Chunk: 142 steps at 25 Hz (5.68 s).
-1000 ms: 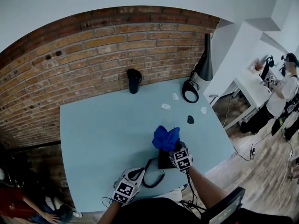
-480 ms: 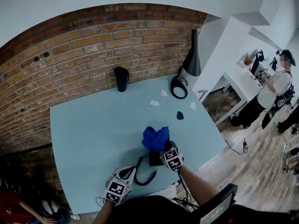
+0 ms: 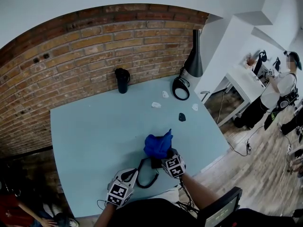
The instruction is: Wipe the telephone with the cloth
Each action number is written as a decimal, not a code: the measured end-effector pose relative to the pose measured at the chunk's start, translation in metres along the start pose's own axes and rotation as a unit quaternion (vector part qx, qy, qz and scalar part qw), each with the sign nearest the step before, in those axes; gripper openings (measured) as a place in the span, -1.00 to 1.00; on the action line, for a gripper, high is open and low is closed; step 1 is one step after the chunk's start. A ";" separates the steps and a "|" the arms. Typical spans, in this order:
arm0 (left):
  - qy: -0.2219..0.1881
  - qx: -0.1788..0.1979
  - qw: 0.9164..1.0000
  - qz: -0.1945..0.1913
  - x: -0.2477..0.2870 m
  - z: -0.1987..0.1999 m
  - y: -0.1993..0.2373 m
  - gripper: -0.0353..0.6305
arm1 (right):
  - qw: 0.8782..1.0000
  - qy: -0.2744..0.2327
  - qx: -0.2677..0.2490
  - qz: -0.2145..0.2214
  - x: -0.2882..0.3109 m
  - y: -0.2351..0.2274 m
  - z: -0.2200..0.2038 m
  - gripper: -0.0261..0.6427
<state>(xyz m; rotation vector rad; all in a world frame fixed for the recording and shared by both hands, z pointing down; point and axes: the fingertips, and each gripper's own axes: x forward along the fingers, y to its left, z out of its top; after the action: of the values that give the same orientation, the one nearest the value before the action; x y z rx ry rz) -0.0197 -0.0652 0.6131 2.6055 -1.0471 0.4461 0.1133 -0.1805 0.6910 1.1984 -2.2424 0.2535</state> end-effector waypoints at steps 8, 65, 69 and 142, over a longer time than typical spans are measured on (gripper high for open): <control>0.002 0.001 1.000 -0.003 0.000 -0.001 -0.001 -0.86 | 1.000 0.010 -0.002 0.007 -0.007 0.010 -0.012 -0.54; 0.000 -0.010 1.000 0.004 -0.007 -0.006 0.001 -0.86 | 1.000 0.012 0.016 0.001 -0.005 -0.055 0.057 -0.55; 0.003 -0.006 1.000 -0.007 -0.005 -0.006 -0.004 -0.86 | 0.997 0.054 0.061 0.011 0.011 -0.056 0.029 -0.55; 0.022 -0.003 0.999 -0.043 0.004 -0.018 -0.015 -0.86 | 0.994 0.094 0.021 0.059 -0.038 0.047 -0.077 -0.56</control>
<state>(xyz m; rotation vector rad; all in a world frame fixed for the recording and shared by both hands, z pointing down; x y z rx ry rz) -0.0093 -0.0505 0.6291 2.6113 -0.9174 0.4760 0.1220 -0.0946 0.7370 1.0182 -2.1547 0.4429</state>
